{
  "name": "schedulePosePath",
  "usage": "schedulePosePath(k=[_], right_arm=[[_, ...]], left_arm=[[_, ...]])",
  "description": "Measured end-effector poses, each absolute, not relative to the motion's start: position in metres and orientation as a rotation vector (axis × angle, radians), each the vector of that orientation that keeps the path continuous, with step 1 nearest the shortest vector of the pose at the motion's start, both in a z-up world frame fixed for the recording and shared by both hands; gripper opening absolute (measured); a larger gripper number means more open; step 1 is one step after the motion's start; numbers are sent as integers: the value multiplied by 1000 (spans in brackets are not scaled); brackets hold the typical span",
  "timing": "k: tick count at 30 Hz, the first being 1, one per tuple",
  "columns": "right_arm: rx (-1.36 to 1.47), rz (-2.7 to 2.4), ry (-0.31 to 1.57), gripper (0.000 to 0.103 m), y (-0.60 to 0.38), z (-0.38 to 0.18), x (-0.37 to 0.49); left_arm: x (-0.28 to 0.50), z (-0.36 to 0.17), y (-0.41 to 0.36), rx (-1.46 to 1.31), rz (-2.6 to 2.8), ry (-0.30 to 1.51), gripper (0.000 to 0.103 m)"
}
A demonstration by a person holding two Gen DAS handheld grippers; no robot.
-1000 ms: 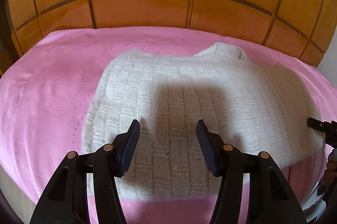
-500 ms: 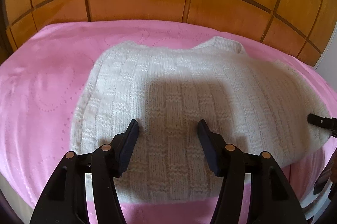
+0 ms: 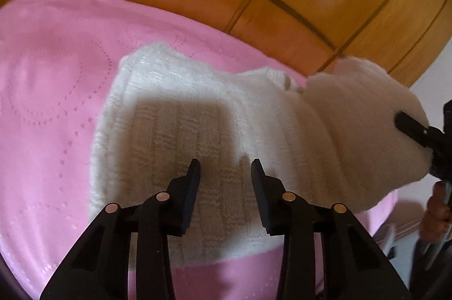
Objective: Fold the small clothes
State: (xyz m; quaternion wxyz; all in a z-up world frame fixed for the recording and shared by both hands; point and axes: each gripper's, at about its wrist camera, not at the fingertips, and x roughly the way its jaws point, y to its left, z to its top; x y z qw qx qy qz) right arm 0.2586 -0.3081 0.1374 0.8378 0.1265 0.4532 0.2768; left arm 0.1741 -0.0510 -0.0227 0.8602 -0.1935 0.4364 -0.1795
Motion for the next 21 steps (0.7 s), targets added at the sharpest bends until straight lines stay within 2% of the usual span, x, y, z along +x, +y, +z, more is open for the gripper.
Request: schedulePosePath(k=[5,10,12,13,14,16,21], right_arm=[[211,705,964,16,-228,131,262],[87,739,1058,16,-158,80,261],[35,749,1066,17,-142,64,257],[15,772,1065,19,-139,60,253],[24,794,1065,31,-138,60,251],[82,845,1049,48,-147,65,247],[149,819,973,50,-200,86,234]], left_arm=[[170,-14,-8,-523,-357,882,37],[164,-14,30,-630,-344,861,37],[161,-14,40,-666,-356,859,46],[160,-14,44,-691,-369,856,56],[158,-13,47,-720,-384,851,60],[157,-11,51,-768,-418,847,63],[157,-7,50,-844,-491,858,69]])
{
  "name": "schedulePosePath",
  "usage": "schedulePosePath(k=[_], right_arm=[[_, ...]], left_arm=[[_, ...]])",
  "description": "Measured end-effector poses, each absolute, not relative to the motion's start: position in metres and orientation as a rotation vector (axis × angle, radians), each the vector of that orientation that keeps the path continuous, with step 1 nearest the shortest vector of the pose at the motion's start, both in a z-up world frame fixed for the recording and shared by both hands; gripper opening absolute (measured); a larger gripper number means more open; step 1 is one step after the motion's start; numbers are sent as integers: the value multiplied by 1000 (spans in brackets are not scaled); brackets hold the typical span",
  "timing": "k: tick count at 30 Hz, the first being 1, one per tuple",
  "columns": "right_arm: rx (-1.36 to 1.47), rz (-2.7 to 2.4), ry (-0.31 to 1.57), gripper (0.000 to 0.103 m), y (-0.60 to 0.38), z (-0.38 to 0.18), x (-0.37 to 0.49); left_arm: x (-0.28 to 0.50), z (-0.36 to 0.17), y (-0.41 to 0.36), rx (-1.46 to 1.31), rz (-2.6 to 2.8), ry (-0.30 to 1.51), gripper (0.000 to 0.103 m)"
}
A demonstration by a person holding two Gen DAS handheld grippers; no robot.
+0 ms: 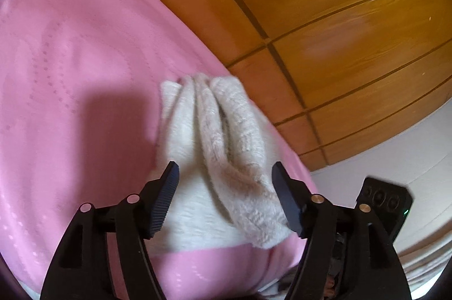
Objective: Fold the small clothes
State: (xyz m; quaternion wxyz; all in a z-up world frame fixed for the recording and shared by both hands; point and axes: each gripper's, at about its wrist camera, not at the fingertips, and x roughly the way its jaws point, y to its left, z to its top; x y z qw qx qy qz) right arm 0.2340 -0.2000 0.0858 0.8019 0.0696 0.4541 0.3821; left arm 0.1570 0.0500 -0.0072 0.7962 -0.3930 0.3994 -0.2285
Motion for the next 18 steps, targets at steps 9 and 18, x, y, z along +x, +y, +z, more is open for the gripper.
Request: schedulePosePath(k=[9,18], right_arm=[[183,505,988,51,-306,53,225],[91,584,971,52,-266,43,224]], left_arm=[[179,17,8,-767,-545,902,71],[198,1,-27,-553,-399,980,12]])
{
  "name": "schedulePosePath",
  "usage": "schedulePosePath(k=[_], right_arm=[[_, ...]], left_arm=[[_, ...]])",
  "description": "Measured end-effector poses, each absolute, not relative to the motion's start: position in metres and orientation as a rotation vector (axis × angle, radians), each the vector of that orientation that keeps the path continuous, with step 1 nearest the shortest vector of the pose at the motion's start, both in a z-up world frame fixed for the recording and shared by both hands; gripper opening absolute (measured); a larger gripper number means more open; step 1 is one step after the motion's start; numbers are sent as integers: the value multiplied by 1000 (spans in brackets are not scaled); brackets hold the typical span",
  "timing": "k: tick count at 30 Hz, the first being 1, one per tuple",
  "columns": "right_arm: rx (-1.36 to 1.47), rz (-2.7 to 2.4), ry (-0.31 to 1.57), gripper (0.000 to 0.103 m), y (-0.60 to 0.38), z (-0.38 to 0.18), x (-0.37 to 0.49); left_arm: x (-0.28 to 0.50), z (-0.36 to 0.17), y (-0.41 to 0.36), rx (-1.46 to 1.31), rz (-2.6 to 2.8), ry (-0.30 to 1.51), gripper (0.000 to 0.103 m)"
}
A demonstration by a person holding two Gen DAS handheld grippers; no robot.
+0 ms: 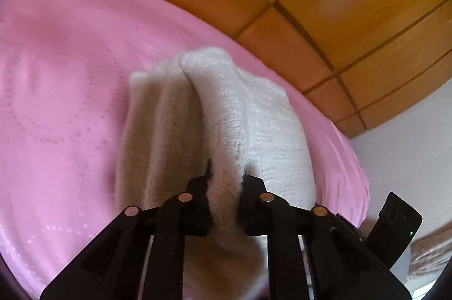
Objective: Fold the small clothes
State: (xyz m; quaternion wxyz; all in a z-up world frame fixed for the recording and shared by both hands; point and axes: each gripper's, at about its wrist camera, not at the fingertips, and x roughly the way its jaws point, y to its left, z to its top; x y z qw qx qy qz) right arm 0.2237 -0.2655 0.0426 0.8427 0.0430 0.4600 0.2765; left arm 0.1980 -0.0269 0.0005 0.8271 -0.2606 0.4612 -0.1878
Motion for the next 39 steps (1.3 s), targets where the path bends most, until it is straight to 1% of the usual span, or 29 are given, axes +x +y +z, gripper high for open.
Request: schedulePosePath(k=[3,5,6,7,9,10,11,12,16,18,21,24,27,29,31,33,35,36,39], right_arm=[[39,615,982,52,-250,31,207],[44,615,1005,52,-244,16,205],[37,611,1004,52,-242,13,206],[31,605,1000,52,-240,11,206],[27,600,1006,55,-239,13,210],[16,607,1007,55,-241,17,211],[17,617,1007,55,-242,22,212],[30,628,1009,54,-246,28,213],[91,624,957,54,-263,59,234],[105,602,924,54,-262,75,257],[102,585,919,55,-249,83,291],[49,562,970,55,-225,72,324],[-38,536,1089,56,-199,33,347],[-85,501,1060,57,-195,17,346],[-48,510,1015,59,-202,27,340],[9,554,978,70,-215,38,331],[68,556,943,87,-233,50,326],[107,546,932,91,-247,53,323],[232,565,975,93,-283,44,323]], left_arm=[[171,4,-10,-494,-311,921,12],[163,-9,-8,-453,-243,938,12],[164,-16,-11,-405,-209,939,14],[163,-20,-15,-357,-171,937,19],[163,-20,-25,-310,-127,915,20],[162,-17,-29,-290,-104,899,27],[162,-13,-34,-244,-59,882,41],[162,-10,-42,-186,-14,862,45],[159,-10,-38,-166,-17,861,45],[162,-13,-32,-188,-21,865,45],[156,-13,-25,-179,-20,860,48],[159,-18,-26,-176,-21,871,48],[156,-21,-26,-182,-24,874,48],[156,-24,-26,-185,-31,871,48],[156,-26,-25,-191,-31,873,48],[156,-27,-23,-201,-40,873,48],[156,-28,-21,-205,-49,871,48],[157,-28,-20,-210,-51,871,48],[157,-30,-16,-230,-64,869,48]])
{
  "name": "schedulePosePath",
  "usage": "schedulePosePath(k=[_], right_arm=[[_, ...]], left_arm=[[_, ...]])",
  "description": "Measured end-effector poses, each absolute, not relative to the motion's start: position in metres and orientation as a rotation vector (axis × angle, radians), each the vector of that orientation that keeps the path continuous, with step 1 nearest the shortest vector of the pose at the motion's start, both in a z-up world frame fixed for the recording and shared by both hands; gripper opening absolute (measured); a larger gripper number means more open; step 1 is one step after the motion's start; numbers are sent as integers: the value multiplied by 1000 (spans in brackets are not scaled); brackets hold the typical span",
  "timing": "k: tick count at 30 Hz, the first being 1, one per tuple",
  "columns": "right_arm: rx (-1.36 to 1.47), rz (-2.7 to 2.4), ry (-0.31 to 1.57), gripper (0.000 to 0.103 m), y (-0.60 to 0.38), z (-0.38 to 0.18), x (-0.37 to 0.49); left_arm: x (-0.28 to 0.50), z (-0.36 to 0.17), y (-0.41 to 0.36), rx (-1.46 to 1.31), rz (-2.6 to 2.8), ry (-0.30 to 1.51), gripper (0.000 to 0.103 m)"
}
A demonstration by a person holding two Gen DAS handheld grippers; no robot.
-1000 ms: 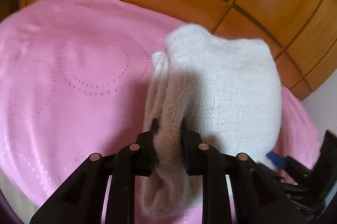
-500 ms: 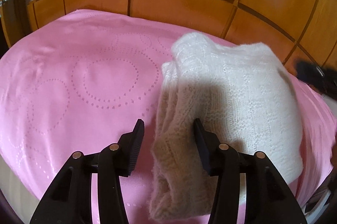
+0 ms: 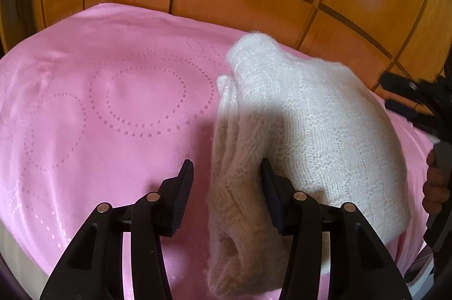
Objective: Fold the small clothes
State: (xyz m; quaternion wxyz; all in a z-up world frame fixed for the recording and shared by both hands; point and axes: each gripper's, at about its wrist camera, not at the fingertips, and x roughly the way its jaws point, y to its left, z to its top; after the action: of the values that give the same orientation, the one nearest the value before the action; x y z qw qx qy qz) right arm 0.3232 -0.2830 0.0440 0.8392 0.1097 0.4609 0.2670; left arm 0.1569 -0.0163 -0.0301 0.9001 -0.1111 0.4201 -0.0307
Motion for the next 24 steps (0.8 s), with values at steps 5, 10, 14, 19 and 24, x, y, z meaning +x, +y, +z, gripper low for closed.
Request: schedulePosePath(k=[5,10,14,19,24], right_arm=[[413,594,1101,93,-308,-1,332],[576,741,1160,90,-304,-30,337],[553,806,1201,75,-269,-36,342],[479,785,1144,55,-263,-10,327],[464,788,1009,50,-281,29,299]], left_arm=[[157,-35,-6,-270,-92,865,55],[160,-42,6,-336,-167,862,55],[165,-54,22,-457,-246,879,54],[163,-63,36,-612,-376,862,29],[159,-41,13,-591,-485,829,22]])
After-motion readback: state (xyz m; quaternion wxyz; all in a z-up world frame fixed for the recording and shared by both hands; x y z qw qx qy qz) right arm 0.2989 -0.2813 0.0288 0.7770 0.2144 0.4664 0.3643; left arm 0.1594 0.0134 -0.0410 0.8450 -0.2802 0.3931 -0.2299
